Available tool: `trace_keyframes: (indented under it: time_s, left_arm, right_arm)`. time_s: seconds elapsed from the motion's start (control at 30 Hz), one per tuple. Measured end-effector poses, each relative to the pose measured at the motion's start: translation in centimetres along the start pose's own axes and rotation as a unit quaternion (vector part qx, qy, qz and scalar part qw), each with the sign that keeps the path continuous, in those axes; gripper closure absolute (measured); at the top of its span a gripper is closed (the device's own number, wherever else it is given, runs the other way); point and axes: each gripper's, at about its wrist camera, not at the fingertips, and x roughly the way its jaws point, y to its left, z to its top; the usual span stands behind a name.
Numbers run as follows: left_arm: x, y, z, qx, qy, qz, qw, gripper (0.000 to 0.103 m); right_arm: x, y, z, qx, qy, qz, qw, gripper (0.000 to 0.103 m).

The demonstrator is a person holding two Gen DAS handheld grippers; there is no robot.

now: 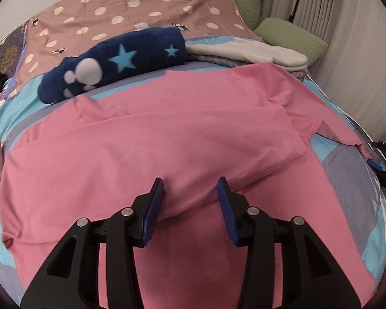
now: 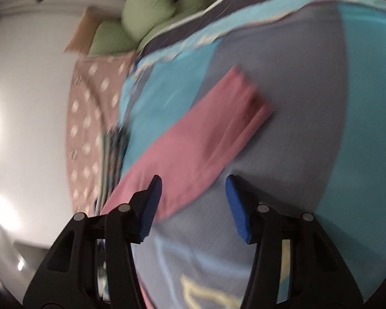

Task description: Fold small clothes

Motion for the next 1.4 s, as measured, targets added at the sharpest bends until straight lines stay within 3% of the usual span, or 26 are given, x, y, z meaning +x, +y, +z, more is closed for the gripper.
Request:
trace_keyframes:
  time_s: [0.13, 0.2, 0.23, 0.27, 0.37, 0.47, 0.57, 0.67, 0.77, 0.87, 1.07, 1.13, 1.4]
  left_arm:
    - [1.1, -0.4, 0.4, -0.012, 0.002, -0.006, 0.9999, 0.057]
    - [1.3, -0.1, 0.4, -0.020, -0.001, -0.015, 0.9997, 0.057]
    - [1.2, 0.0, 0.3, -0.021, -0.004, -0.022, 0.9995, 0.057]
    - [1.1, 0.2, 0.2, -0.020, -0.006, -0.027, 0.9994, 0.057]
    - [0.9, 0.7, -0.1, -0.023, -0.012, -0.045, 0.9987, 0.057]
    - [0.8, 1.4, -0.1, -0.040, -0.017, -0.066, 0.9969, 0.057]
    - [0.6, 1.9, -0.2, -0.056, -0.022, -0.084, 0.9947, 0.057]
    - [0.0, 2.8, -0.5, -0.075, -0.027, -0.100, 0.9919, 0.057]
    - [-1.2, 4.7, -1.0, -0.103, -0.039, -0.117, 0.9871, 0.057]
    - [-2.6, 7.3, -1.7, -0.137, -0.053, -0.139, 0.9793, 0.056]
    - [-4.3, 11.3, -3.1, -0.179, -0.071, -0.182, 0.9643, 0.056]
    - [-4.1, 12.0, -3.2, -0.197, -0.072, -0.208, 0.9552, 0.056]
    - [-1.7, 11.3, -2.6, -0.220, -0.035, -0.269, 0.9371, 0.054]
  right_arm:
    - [1.6, 0.1, 1.7, -0.002, -0.026, -0.023, 0.999, 0.050]
    - [1.9, 0.3, 2.6, -0.015, -0.041, -0.051, 0.998, 0.072]
    - [2.4, 0.7, 2.7, -0.022, -0.043, -0.066, 0.997, 0.097]
    - [2.7, 0.7, 2.9, -0.023, -0.039, -0.069, 0.997, 0.100]
    - [2.7, 1.2, 2.5, 0.001, -0.023, -0.022, 1.000, 0.100]
    - [1.9, 5.7, 1.1, -0.056, -0.024, 0.020, 0.998, 0.100]
    - [1.7, 12.0, -2.3, -0.134, 0.004, 0.083, 0.988, 0.100]
    - [2.4, 18.7, -7.7, -0.221, 0.047, 0.142, 0.964, 0.100]
    - [4.7, 24.7, -15.2, -0.313, 0.118, 0.189, 0.923, 0.100]
    - [7.9, 27.6, -21.5, -0.366, 0.188, 0.199, 0.890, 0.100]
    - [13.5, 26.4, -30.0, -0.442, 0.268, 0.135, 0.845, 0.098]
    - [14.6, 25.3, -30.8, -0.450, 0.283, 0.115, 0.839, 0.097]
    - [15.0, 23.2, -33.1, -0.513, 0.285, 0.070, 0.806, 0.093]
